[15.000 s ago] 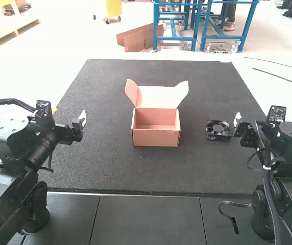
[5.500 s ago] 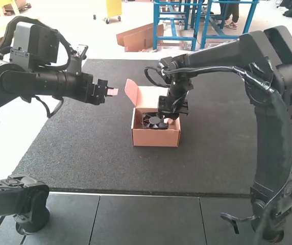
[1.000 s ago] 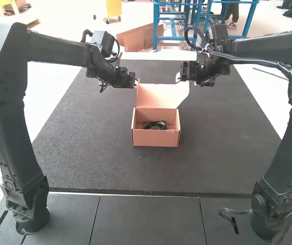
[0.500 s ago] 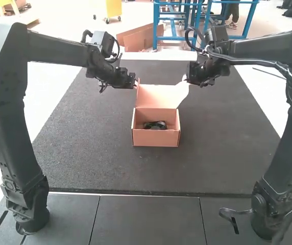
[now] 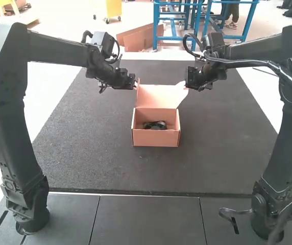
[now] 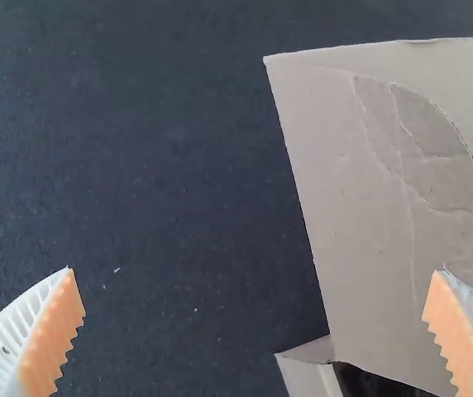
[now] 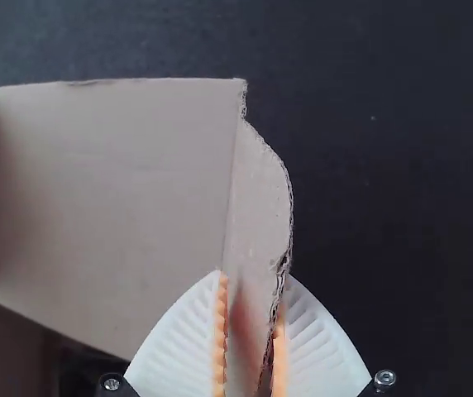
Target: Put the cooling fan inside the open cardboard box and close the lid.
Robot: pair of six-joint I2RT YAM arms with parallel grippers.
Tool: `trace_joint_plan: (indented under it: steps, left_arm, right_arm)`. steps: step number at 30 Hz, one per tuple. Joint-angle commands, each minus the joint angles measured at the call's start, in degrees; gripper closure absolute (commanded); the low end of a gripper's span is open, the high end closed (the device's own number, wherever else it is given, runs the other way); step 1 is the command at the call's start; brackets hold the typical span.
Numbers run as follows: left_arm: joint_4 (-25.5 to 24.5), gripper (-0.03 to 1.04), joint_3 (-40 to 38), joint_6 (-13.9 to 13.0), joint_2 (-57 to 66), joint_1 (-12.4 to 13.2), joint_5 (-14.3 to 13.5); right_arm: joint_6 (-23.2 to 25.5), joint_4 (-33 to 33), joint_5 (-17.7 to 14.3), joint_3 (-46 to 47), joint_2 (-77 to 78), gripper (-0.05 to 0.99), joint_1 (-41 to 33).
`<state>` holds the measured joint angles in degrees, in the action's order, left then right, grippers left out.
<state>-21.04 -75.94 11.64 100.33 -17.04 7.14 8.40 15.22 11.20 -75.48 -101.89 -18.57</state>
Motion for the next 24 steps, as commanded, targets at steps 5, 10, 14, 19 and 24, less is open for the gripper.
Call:
trace_joint_plan:
  steps: [5,10,14,19,24]
  left_arm:
    - [0.1,0.04,-2.7,-0.7,1.1,-0.4,0.6]
    - [-0.1,0.04,-2.7,-0.7,1.1,-0.5,0.6]
    - [-0.4,0.04,-2.7,-0.6,1.1,-0.5,0.6]
    - [-0.6,0.04,-2.7,-0.6,1.1,-0.5,0.6]
    - [-0.7,0.04,-2.8,-0.6,0.9,-0.5,0.6]
  right_arm:
    - [0.5,-0.8,0.5,-1.9,-0.3,0.86,0.5]
    - [0.5,-0.8,0.5,-1.7,-0.3,0.94,0.4]
    - [0.4,-0.6,0.4,-1.9,-0.2,0.95,-0.1]
    - [0.3,-0.6,0.4,-1.9,0.1,0.95,-1.2]
    - [0.3,-0.5,0.0,-1.9,0.9,0.95,-3.1]
